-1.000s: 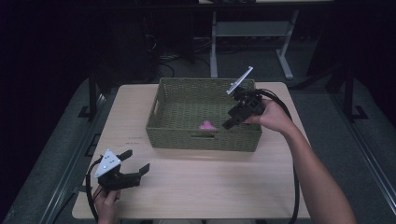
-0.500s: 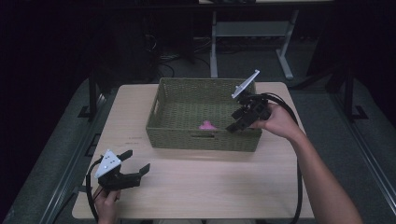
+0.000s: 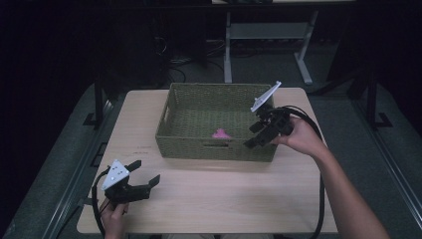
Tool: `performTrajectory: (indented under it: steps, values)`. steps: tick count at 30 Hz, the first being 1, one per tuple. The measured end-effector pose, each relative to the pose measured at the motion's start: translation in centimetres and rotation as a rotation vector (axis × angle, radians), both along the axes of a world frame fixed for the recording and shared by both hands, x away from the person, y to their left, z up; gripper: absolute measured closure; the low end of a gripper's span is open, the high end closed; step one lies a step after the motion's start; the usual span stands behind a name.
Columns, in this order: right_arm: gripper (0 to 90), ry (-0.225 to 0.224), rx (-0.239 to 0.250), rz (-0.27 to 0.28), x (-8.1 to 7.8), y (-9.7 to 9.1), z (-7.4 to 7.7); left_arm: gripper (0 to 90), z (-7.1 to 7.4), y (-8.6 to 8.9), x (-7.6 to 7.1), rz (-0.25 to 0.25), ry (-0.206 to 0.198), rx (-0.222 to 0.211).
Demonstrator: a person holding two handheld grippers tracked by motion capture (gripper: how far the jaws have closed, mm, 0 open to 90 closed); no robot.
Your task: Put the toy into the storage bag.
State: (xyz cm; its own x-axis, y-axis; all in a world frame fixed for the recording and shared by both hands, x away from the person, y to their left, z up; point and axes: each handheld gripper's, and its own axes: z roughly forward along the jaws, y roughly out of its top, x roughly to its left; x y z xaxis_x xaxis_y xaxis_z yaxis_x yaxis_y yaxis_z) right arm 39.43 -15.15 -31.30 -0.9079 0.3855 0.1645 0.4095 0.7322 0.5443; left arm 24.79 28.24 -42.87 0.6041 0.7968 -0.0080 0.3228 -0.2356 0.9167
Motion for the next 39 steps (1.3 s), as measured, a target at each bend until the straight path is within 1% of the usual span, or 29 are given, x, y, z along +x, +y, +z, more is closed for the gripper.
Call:
performTrajectory:
  steps: [2,6,12,18,20,27,34,39]
  values:
    - [27.1,-0.004,0.008,0.001,-0.2,-0.1,0.0,13.8,0.0,0.0,0.0,0.001,0.001,-0.001]
    - [26.9,-0.009,0.006,0.008,-0.8,-0.1,-0.2,13.9,0.0,0.0,0.0,0.000,0.000,0.001]
    - [25.9,-0.012,0.018,0.013,-1.7,-0.2,-0.7,13.8,0.0,0.0,0.0,0.001,0.001,-0.001]
    - [24.6,-0.012,0.022,0.018,-2.7,-0.4,-1.5,13.8,0.0,-0.1,0.0,-0.001,0.000,0.002]
    - [24.6,-0.014,0.028,0.020,-3.0,-0.5,-1.9,13.8,0.0,-0.1,0.0,-0.001,0.000,0.000]
    - [24.5,-0.009,0.026,0.021,-3.8,-0.9,-3.3,13.9,0.0,-0.1,-0.1,-0.001,-0.001,0.003]
    - [24.5,-0.012,0.036,0.008,-4.6,-1.5,-4.3,13.9,0.0,-0.1,-0.1,-0.003,-0.003,0.009]
    - [24.6,-0.002,0.044,-0.006,-5.0,-2.0,-5.2,13.9,0.0,-0.1,0.0,-0.001,0.000,0.003]
